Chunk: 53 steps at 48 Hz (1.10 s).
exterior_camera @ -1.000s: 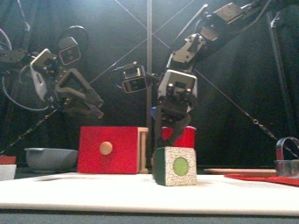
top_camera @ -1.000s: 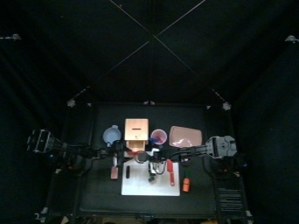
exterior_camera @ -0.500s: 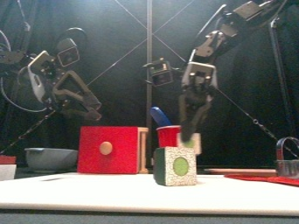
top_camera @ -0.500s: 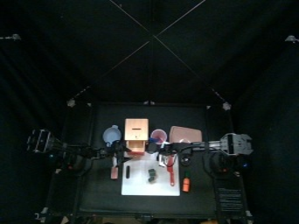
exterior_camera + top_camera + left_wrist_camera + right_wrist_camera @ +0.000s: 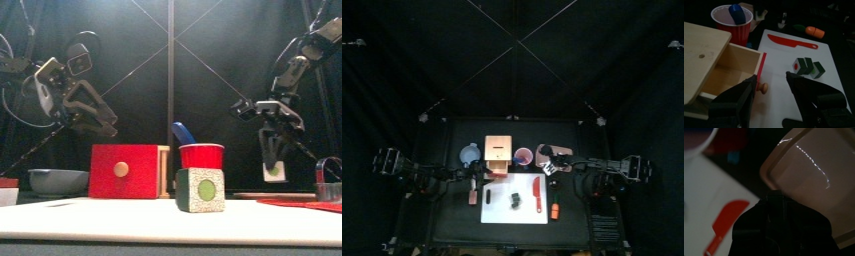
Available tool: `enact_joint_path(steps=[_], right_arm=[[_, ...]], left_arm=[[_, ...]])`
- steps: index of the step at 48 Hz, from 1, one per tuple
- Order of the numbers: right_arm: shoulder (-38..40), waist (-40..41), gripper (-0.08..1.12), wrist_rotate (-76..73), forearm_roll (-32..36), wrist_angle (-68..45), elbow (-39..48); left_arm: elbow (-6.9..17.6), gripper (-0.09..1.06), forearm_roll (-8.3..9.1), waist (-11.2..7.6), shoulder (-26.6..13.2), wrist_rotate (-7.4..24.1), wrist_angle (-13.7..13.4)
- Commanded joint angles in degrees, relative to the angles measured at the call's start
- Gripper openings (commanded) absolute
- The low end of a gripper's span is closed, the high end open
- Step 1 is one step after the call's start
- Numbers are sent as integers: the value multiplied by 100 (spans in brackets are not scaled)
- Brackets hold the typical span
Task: Place sushi on board then cut the sushi with the knife then place the pieces on the plate
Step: Place the 4 sushi pieces on the plate
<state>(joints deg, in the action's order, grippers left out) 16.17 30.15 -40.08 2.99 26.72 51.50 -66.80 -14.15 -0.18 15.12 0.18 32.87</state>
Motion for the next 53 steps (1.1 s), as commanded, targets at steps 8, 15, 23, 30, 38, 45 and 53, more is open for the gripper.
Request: enact_joint_path(steps=[8, 15, 23, 30, 38, 45, 53], right_arm=[[-483, 299, 49, -1187, 932, -404, -220], [-633, 299, 58, -1222, 1055, -431, -325], [-782, 299, 78, -1230, 1037, -475, -404], [-844, 290, 87, -1222, 888, -413, -492], [-475, -88, 87, -1169, 861, 123, -545], [-132, -1028, 88, -1134, 1011, 545, -519], [-167, -2610, 88, -932, 1635, 633, -677]], left_arm=[[70, 87, 9, -79, 53, 18, 53], [18, 87, 18, -97, 53, 18, 62], [-44, 87, 26, -105, 53, 26, 53], [-123, 87, 18, -105, 53, 18, 53], [-114, 87, 9, -105, 53, 0, 53], [-44, 87, 0, -105, 53, -18, 53], [62, 87, -26, -105, 53, -18, 53]])
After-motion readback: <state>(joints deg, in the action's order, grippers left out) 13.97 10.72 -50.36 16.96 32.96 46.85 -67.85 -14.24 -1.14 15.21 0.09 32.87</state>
